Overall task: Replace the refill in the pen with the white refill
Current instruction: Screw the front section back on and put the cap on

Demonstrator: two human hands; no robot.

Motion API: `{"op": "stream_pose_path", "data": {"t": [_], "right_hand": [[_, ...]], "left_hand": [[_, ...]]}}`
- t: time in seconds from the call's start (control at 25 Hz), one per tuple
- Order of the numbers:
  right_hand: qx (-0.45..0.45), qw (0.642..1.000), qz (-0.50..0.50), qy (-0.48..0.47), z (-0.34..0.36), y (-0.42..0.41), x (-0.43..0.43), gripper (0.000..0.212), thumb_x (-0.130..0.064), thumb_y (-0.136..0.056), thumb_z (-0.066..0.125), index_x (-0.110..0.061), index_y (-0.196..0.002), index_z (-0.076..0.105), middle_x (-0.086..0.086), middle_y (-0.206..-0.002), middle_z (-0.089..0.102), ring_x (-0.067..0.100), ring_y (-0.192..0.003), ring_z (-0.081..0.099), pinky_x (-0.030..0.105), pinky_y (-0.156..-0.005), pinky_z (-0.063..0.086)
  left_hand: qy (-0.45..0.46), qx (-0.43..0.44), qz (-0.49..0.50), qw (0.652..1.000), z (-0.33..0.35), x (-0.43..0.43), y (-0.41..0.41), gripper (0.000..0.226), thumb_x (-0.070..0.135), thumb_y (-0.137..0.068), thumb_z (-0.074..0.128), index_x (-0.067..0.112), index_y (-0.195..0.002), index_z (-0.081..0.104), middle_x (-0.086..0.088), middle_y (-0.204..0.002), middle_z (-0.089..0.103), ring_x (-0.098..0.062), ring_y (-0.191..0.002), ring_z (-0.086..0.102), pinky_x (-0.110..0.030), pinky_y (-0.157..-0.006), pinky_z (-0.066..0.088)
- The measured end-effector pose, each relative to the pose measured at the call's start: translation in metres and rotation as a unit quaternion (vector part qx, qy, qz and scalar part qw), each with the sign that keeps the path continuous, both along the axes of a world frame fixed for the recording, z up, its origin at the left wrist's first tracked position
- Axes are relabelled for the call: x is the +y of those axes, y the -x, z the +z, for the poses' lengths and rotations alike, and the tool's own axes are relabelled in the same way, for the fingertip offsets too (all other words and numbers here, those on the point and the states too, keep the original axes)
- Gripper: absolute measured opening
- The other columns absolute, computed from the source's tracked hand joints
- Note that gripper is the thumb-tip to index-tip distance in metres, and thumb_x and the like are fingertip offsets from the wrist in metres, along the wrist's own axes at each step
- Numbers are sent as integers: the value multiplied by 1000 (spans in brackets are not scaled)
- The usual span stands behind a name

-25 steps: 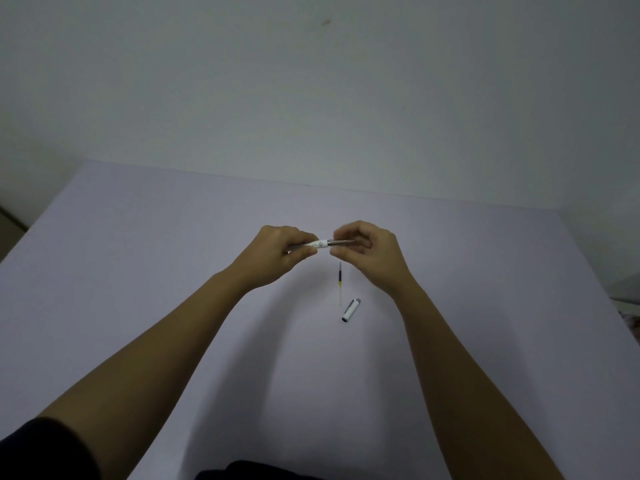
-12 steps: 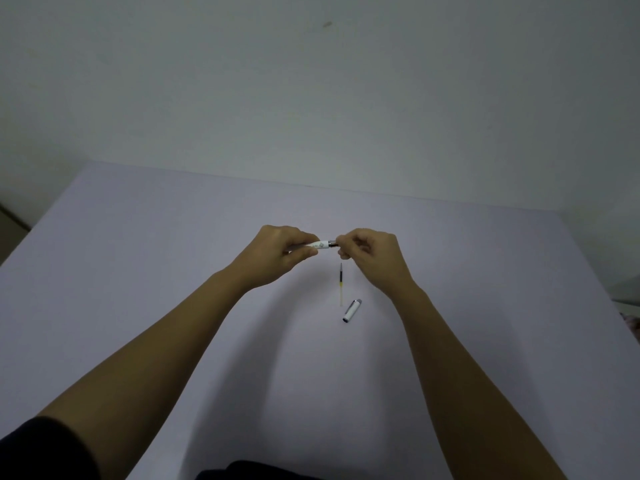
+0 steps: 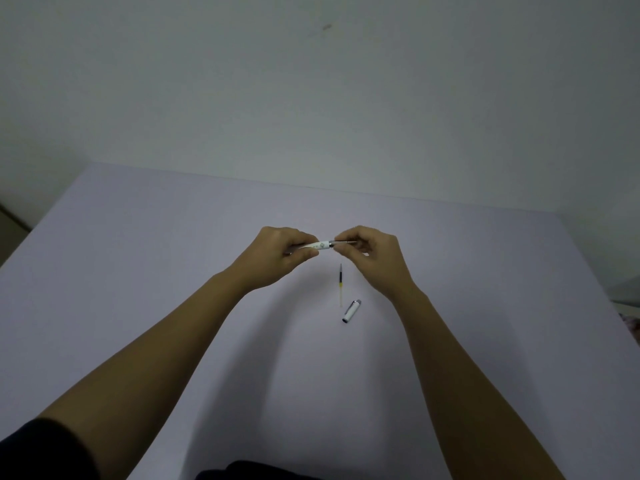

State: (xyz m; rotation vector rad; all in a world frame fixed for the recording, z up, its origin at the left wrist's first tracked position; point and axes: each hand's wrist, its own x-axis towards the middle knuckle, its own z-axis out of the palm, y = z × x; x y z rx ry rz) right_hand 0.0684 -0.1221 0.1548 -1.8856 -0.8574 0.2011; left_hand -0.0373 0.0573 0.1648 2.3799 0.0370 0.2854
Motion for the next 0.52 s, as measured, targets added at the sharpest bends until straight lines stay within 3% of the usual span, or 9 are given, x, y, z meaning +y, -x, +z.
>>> {"op": "stream_pose_path", "data": {"t": [0.08,0.24,0.4,0.52], "right_hand": [[13,1000,-14,6,-1,1,1,6,-21,-85,65,-18,-86,71,-7,-69,66,-5,-63,64,13,-63,49],[17,999,-4,-27,0,3,-1,15,-15,-83,67,-27,-93,67,-13,-83,68,-3,-76,65,7,-70,47],[21,999,-26,-13,2,1,0,13,-25,-88,61,-19,-84,71,-10,-67,66,-2,-62,64,11,-62,48],[17,1000,4,-22,3,2,-1,16,-19,-82,69,-24,-97,68,-13,-85,69,-1,-81,67,12,-75,51]], "left_hand": [[-3,-1,-1,1000,0,-2,0,16,26,-89,59,21,-101,69,19,-68,57,-1,-64,53,-5,-58,35],[1,-8,1,1000,1,-1,1,16,25,-88,60,19,-100,69,9,-77,63,-2,-66,54,-5,-60,37],[-5,-5,-12,1000,2,-4,2,16,25,-88,60,18,-100,68,10,-75,61,-1,-65,53,-6,-61,38],[-1,-12,-3,1000,2,-5,1,17,26,-89,59,18,-100,69,8,-76,63,-3,-66,54,-8,-59,37]]}}
